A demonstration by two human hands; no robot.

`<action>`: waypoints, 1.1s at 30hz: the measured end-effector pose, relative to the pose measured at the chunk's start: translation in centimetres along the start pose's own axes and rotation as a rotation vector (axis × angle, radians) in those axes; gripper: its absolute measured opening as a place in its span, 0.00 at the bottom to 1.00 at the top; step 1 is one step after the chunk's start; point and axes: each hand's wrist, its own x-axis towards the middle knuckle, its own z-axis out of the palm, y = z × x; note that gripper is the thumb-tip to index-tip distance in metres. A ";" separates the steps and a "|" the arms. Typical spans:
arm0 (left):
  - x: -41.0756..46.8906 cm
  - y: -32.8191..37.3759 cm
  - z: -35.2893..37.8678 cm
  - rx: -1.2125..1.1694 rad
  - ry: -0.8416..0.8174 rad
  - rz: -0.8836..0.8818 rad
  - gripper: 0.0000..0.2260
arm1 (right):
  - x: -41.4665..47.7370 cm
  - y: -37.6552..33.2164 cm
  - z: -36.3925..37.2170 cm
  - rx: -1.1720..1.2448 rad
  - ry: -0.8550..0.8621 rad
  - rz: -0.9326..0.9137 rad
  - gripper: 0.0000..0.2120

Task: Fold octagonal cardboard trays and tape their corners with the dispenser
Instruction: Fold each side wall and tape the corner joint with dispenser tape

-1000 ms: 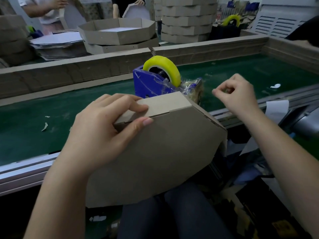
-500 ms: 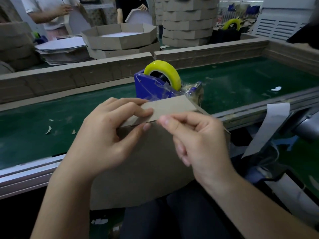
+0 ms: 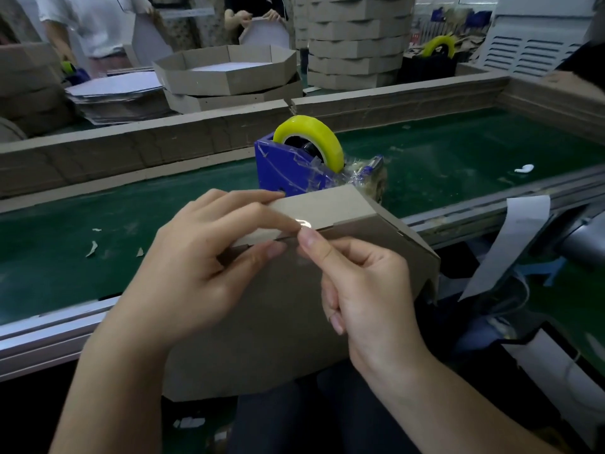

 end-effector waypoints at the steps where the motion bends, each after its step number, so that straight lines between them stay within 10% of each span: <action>1: 0.0 0.0 0.0 0.005 0.007 -0.011 0.11 | 0.0 0.0 -0.1 -0.024 -0.019 -0.001 0.16; 14: 0.8 1.9 1.4 0.207 0.216 -0.138 0.16 | 0.2 -0.5 -0.4 -0.158 -0.197 -0.048 0.06; 19: 0.8 1.0 1.4 0.207 0.241 -0.062 0.15 | 1.0 0.3 -1.4 -0.462 -0.225 -0.052 0.18; 26: -0.1 0.9 1.0 0.317 0.175 -0.053 0.14 | 2.7 -0.7 -3.6 -0.726 0.219 -0.706 0.14; 29: 0.2 1.7 0.8 0.396 0.086 -0.094 0.17 | 3.3 -0.6 -3.6 -0.952 0.067 -0.518 0.32; 33: 2.4 4.1 1.3 0.457 0.002 -0.072 0.23 | 2.3 -0.3 -3.1 -0.871 -0.026 -0.667 0.29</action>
